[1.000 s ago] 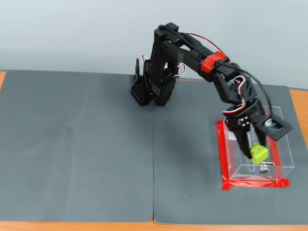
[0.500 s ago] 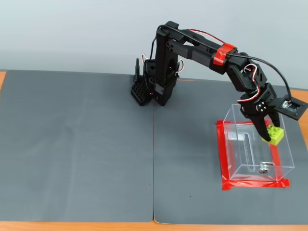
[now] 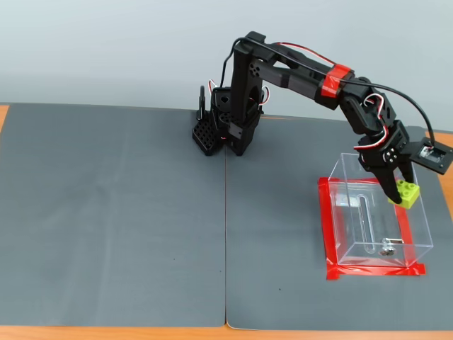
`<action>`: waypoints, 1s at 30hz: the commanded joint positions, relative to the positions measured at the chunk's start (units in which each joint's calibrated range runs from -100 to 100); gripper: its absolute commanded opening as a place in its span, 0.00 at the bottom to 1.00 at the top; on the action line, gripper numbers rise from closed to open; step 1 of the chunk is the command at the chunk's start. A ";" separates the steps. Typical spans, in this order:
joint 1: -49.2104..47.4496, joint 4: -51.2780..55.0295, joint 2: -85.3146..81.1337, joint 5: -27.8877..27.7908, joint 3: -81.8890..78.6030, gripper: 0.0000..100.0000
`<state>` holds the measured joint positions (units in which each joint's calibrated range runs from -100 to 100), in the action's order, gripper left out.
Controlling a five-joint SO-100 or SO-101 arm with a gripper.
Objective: Pick the green lego block and place it into the transparent box
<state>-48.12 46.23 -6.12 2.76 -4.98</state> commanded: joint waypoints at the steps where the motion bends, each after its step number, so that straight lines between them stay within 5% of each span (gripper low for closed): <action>1: -0.11 0.21 -0.54 -0.28 1.32 0.12; 2: -0.11 0.21 -0.54 -0.28 1.32 0.13; 3: -0.11 0.39 -0.54 0.03 1.23 0.25; 8: -0.11 3.08 -0.45 0.08 1.23 0.31; 25: 0.41 3.43 -0.62 0.18 1.32 0.30; 30: 0.56 3.43 -1.39 0.03 1.32 0.14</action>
<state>-48.12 49.44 -6.12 2.76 -4.98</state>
